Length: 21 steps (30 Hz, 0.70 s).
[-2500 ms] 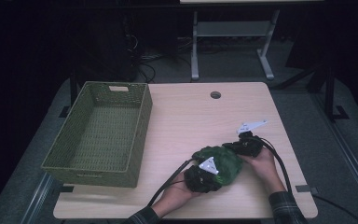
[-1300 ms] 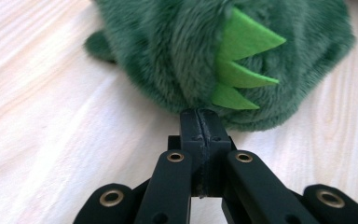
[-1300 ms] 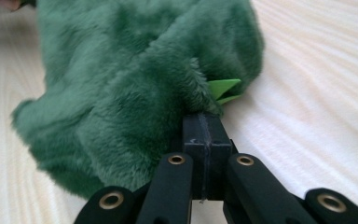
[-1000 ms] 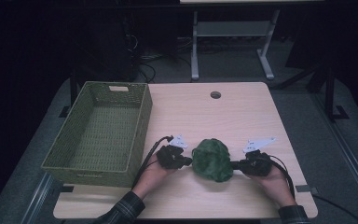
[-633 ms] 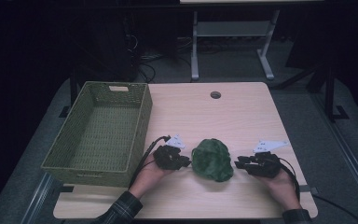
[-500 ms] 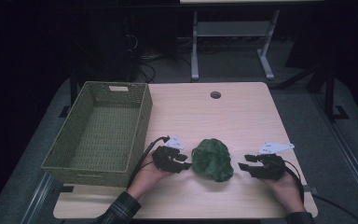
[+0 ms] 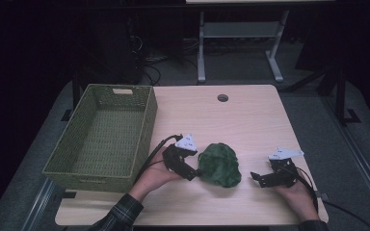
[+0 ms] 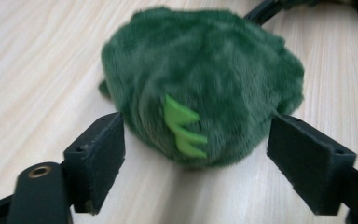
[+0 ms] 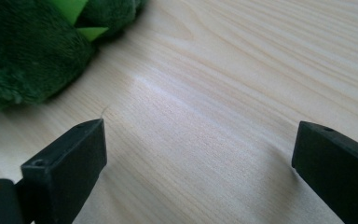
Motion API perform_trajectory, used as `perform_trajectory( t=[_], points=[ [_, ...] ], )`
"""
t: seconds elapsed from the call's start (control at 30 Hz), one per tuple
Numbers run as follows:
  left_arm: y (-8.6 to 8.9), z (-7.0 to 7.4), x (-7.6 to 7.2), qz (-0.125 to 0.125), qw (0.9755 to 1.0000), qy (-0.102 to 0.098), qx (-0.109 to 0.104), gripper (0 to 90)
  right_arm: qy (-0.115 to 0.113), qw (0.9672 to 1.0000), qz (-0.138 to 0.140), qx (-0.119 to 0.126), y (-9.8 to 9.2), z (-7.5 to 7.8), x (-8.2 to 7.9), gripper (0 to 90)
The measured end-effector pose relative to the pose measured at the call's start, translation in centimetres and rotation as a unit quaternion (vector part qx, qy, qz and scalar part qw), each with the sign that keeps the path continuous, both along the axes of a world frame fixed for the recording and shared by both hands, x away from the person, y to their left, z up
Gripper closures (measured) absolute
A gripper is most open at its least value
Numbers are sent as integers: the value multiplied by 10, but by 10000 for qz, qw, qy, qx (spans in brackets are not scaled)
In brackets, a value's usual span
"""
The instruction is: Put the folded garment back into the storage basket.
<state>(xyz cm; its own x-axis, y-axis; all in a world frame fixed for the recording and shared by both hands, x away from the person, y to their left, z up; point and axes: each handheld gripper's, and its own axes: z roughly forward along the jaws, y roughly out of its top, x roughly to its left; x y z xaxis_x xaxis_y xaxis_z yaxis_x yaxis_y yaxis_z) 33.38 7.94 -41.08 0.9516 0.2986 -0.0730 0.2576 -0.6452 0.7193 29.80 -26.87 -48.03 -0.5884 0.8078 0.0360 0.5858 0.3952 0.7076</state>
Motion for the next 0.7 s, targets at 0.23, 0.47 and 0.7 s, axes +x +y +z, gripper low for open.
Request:
perform_trajectory(
  t=[0.23, 0.47, 0.7],
  points=[
    [-11, 3, 8, -407, 9989, -219, 92, 171, -67, 10000, -9, -72, 2, -3, 1, 22],
    [-25, -9, 17, -634, 9976, -51, 265, 145, 13, 10000, 0, -11, 2, -3, 2, 22],
    [-39, -17, 19, -776, 9961, -122, 398, 138, 15, 10000, 4, -10, 2, -3, 2, 22]
  ],
)
